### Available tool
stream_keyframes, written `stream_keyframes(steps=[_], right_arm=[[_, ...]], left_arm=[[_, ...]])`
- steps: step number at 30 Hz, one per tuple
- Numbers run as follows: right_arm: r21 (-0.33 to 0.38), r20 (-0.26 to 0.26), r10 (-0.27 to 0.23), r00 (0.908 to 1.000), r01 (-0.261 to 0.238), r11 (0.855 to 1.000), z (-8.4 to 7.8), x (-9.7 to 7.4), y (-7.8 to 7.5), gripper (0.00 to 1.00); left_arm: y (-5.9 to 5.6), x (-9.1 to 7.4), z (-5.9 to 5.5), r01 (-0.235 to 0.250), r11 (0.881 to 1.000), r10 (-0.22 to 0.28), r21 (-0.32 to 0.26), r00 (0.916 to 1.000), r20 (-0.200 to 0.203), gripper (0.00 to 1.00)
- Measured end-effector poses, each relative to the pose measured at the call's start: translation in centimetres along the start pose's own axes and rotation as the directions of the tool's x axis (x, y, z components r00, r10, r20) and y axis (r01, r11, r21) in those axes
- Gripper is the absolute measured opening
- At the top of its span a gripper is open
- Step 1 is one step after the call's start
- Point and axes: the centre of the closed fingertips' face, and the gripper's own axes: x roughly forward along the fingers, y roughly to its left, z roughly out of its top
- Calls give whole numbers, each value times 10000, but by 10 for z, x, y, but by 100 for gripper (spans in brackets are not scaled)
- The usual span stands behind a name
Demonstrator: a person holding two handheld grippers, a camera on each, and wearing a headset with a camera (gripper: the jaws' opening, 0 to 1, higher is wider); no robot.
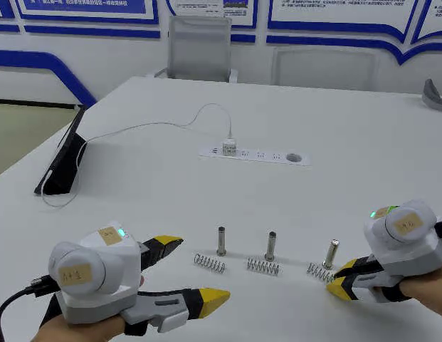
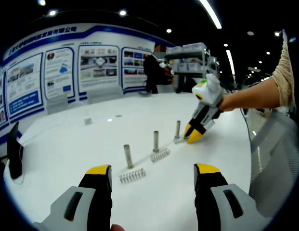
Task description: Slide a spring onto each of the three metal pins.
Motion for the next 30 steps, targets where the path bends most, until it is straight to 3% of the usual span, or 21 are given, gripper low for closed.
stream_keyframes(steps=[8, 15, 30], right_arm=[[30, -209, 126, 9997, -126, 9999, -1, -1, 2, 12], [-354, -362, 173, 9992, -186, 9992, 0, -8, 9, 12], [-1575, -248, 867, 9959, -895, 9835, 26, -24, 38, 12]], left_arm=[[-7, 3, 0, 182, 9998, -182, 66, 9998, -26, 70], [-18, 8, -3, 520, 9984, -516, 227, 9985, -181, 69], [-40, 21, -1, 1263, 9898, -1240, 655, 9916, -379, 63]])
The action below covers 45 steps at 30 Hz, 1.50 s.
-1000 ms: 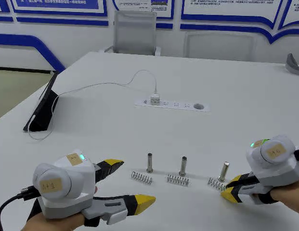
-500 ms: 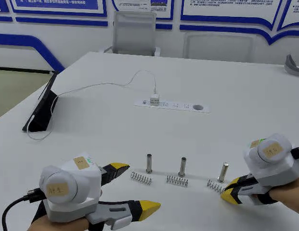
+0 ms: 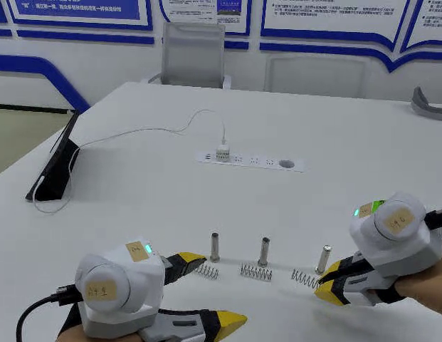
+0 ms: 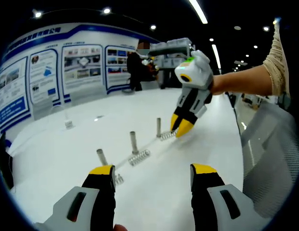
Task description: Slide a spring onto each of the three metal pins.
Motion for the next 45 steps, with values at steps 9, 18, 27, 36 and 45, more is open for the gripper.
stream_keyframes(steps=[9, 18, 27, 36, 45], right_arm=[[-850, 23, 587, 9983, -583, 9947, 17, -3, 21, 12], [-1465, 29, 996, 9950, -982, 9843, 31, -5, 33, 12], [-2174, -160, 1516, 9883, -1514, 9643, 37, -7, 49, 12], [-2612, -345, 1859, 9820, -1885, 9467, 39, -7, 59, 12], [-3042, -589, 2166, 9745, -2242, 9259, 40, -7, 68, 12]], left_arm=[[-7, 9, 3, 357, 9990, -356, 267, 9994, -51, 58], [-16, 17, 10, 725, 9960, -727, 517, 9973, 26, 53], [-30, 25, 13, 1166, 9895, -1167, 854, 9932, -38, 48], [-40, 29, 14, 1500, 9811, -1505, 1221, 9886, -53, 36], [-47, 28, 14, 1788, 9694, -1800, 1681, 9836, -85, 23]])
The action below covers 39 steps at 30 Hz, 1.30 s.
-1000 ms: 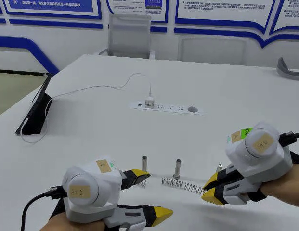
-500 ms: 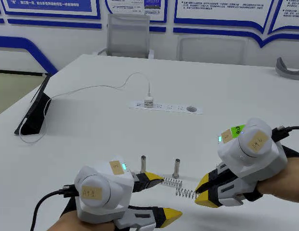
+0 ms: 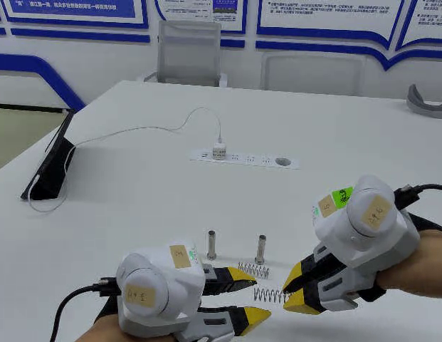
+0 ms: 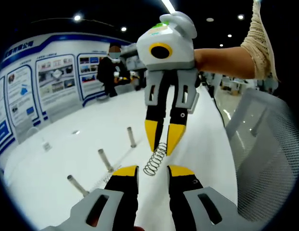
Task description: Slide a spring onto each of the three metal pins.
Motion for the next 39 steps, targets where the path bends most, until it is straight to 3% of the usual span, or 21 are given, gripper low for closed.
stream_keyframes(steps=[7, 17, 26, 39], right_arm=[[-200, -57, 222, 9997, -223, 9996, 3, -2, 6, 12], [-88, -61, 526, 9986, -527, 9986, 8, -10, 12, 12], [28, 327, 759, 9966, -760, 9971, 23, -19, 14, 12], [-228, 536, 701, 9961, -690, 9974, 39, -17, 16, 12]], left_arm=[[-5, 1, -1, 212, 9993, -211, 313, 9998, -52, 14], [-12, 1, -3, 483, 9970, -472, 603, 9987, -196, 12], [-17, 2, -5, 600, 9951, -577, 783, 9978, -323, 11], [-17, 1, -5, 591, 9958, -566, 693, 9977, -371, 11]])
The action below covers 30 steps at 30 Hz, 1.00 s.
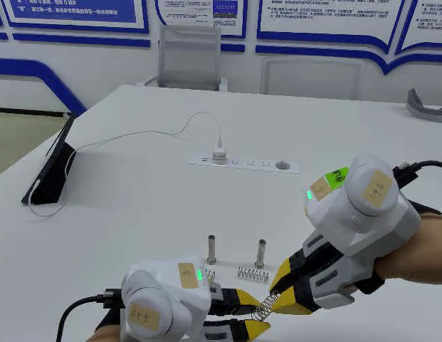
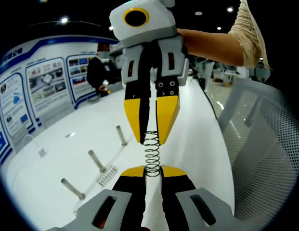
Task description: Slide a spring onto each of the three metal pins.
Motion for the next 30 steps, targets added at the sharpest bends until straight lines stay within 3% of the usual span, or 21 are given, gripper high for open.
stream_keyframes(steps=[19, 30], right_arm=[[-96, 279, -143, 9995, 146, 9998, 14, 4, -2, 12], [75, 273, -333, 9991, 331, 9994, 12, 0, -7, 12]], left_arm=[[4, 2, 3, -67, 9994, 74, -333, 9998, 207, 11], [7, 0, 2, -187, 9977, 210, -653, 9992, 341, 16]])
